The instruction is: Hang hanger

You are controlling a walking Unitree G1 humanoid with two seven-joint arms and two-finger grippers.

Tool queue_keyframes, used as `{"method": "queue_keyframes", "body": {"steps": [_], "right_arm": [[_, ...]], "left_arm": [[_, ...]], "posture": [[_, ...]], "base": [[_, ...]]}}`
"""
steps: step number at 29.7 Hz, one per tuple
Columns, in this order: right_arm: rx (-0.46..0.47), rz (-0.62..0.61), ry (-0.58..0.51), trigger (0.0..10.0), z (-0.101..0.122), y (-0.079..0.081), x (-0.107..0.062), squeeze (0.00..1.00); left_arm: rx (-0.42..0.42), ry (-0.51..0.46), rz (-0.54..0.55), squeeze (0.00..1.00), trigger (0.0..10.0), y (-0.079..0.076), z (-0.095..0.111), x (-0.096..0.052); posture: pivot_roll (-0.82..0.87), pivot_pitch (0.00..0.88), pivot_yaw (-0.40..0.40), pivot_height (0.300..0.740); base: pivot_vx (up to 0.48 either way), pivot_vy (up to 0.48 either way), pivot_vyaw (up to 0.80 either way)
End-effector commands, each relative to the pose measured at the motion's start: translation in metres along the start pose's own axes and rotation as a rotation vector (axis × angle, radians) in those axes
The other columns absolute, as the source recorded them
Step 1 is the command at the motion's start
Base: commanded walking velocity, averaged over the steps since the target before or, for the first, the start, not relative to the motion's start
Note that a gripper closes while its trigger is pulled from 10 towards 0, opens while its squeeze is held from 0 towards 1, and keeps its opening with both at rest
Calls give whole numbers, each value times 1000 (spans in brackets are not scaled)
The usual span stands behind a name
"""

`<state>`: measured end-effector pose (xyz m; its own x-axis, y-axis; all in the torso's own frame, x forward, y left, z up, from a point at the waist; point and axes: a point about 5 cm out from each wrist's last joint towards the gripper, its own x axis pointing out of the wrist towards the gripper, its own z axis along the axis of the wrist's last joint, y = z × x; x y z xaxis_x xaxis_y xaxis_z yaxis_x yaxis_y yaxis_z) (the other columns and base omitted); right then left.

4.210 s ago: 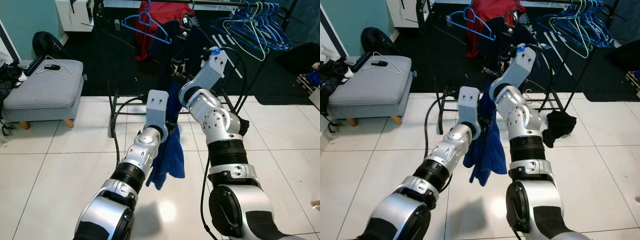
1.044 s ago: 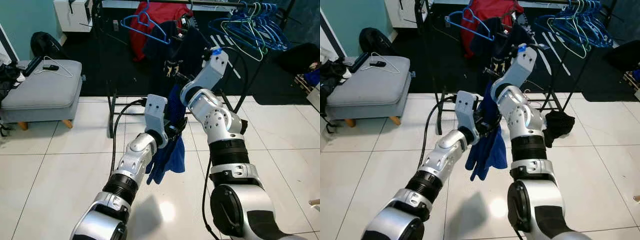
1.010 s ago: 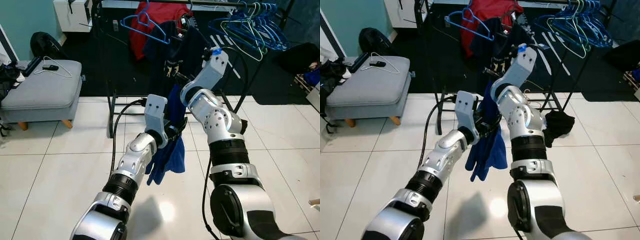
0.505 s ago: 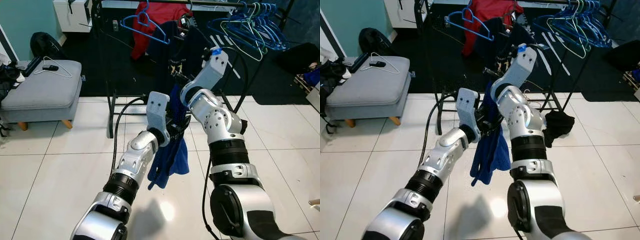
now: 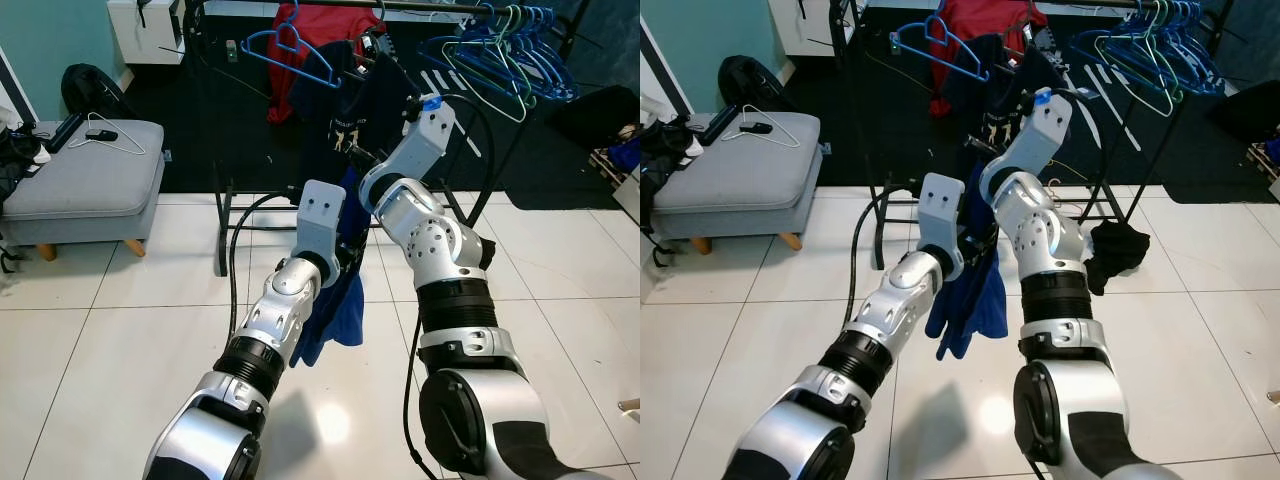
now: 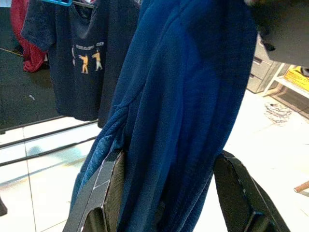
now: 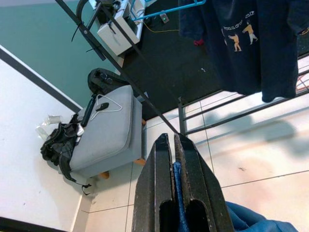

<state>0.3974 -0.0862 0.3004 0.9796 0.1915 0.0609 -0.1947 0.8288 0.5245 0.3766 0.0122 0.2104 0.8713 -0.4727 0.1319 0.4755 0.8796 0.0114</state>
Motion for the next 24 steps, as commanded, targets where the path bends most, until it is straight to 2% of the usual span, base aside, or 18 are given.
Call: {"method": "queue_keyframes", "body": {"steps": [1, 9, 14, 24], "right_arm": [[-4, 1, 2, 0, -1, 2, 0, 0], [-2, -4, -1, 0, -1, 0, 0, 0], [-1, -3, -2, 0, 0, 0, 0, 0], [4, 0, -1, 0, -1, 2, 0, 0]], "left_arm": [[4, 31, -4, 0, 10000, -8, -6, 2], [-7, 19, 7, 0, 10000, -5, -6, 1], [29, 47, 51, 0, 10000, -1, -9, 1], [36, 65, 102, 0, 10000, -5, -3, 8]], "posture": [[-112, 187, -58, 740], [-111, 189, -56, 740], [-108, 190, -55, 740], [-108, 192, -56, 740]], "base": [[0, 0, 0], [0, 0, 0], [0, 0, 0], [0, 0, 0]]}}
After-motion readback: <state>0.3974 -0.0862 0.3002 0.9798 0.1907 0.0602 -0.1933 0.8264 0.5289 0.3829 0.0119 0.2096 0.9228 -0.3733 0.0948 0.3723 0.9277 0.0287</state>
